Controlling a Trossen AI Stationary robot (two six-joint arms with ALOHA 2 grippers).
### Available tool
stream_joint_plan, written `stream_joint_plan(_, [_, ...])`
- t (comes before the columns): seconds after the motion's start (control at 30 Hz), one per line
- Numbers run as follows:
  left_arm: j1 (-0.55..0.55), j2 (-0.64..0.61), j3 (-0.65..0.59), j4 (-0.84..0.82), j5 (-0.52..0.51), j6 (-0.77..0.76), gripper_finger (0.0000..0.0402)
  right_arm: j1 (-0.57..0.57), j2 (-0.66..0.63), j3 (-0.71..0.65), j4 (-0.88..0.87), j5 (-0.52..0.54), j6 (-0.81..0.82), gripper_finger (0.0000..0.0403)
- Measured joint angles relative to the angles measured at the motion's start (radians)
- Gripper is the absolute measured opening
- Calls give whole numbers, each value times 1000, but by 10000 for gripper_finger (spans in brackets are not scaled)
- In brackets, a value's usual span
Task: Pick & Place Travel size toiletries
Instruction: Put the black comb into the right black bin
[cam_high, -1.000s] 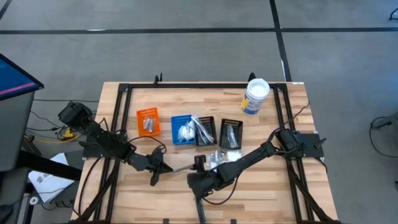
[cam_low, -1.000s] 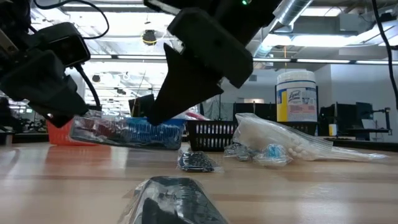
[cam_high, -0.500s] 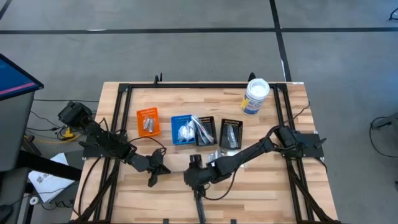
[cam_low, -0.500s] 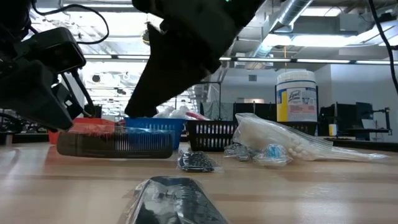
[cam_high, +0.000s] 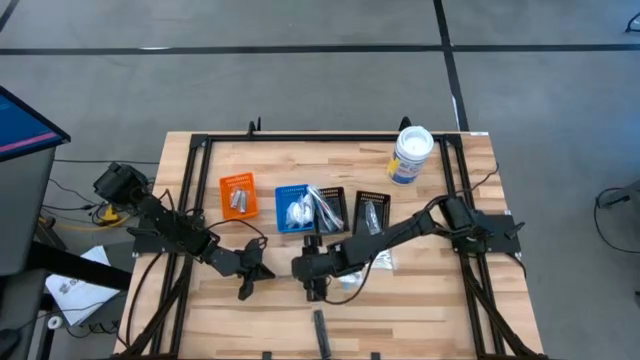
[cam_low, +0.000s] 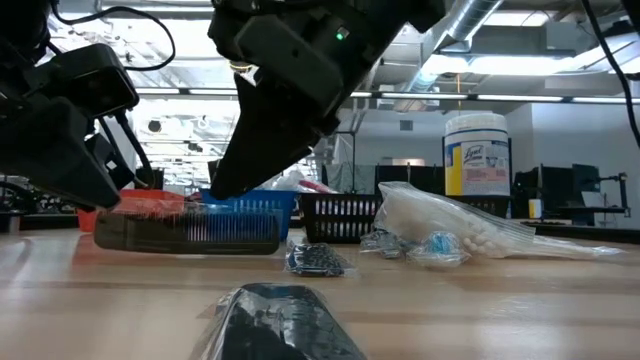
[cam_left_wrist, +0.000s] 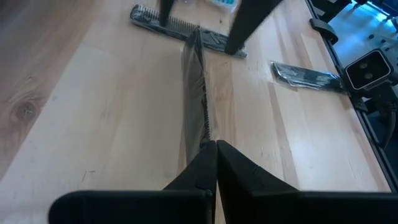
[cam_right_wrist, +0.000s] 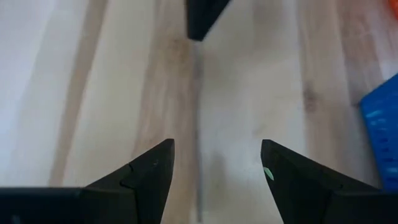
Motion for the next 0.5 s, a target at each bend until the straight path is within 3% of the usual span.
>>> stream_joint_plan(0.5, [0, 0, 0, 13, 0, 0, 0, -13, -2, -12, -8, -40, 20, 234])
